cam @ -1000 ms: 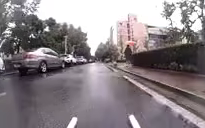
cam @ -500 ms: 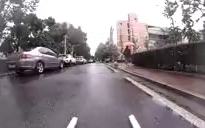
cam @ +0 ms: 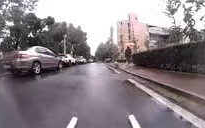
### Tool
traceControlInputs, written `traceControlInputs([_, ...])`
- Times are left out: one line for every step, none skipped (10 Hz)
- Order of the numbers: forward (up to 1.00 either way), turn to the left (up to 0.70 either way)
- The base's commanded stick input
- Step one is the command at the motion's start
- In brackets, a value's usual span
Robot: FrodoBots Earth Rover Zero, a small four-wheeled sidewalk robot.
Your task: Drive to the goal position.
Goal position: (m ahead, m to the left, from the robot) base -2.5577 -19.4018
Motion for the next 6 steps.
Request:
traceControlInputs([0.70, 0.00])
traceControlInputs([0.70, 0.00])
traceControlInputs([0.70, 0.00])
traceControlInputs([0.70, 0.00])
traceControlInputs([0.70, 0.00])
traceControlInputs([0.70, 0.00])
